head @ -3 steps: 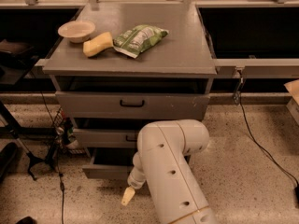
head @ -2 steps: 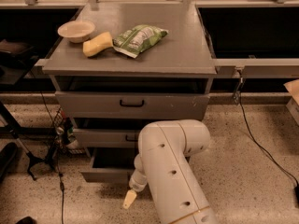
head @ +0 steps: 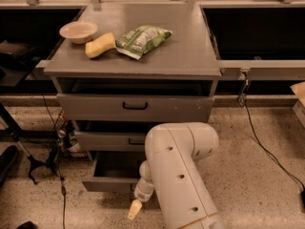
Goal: Open bottom drawer
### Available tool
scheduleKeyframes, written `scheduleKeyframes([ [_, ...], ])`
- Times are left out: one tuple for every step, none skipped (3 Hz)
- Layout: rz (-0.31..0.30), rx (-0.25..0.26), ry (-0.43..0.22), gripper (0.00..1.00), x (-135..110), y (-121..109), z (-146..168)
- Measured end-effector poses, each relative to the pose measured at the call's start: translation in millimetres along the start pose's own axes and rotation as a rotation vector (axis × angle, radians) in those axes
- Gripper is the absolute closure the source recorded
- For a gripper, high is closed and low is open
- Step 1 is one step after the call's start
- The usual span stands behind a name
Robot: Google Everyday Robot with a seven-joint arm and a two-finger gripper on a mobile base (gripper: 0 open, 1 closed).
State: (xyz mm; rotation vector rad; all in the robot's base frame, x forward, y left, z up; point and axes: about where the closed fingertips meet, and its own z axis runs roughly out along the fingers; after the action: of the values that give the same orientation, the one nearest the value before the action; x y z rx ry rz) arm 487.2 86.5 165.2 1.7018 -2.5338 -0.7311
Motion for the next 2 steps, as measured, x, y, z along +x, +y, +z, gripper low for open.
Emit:
scheduleKeyframes([
  [0.0, 0.0, 0.0, 0.0, -0.6, 0.0, 0.2],
  [-0.043, -0.069, 0.018, 0.0, 7.7, 22.8, 6.4],
])
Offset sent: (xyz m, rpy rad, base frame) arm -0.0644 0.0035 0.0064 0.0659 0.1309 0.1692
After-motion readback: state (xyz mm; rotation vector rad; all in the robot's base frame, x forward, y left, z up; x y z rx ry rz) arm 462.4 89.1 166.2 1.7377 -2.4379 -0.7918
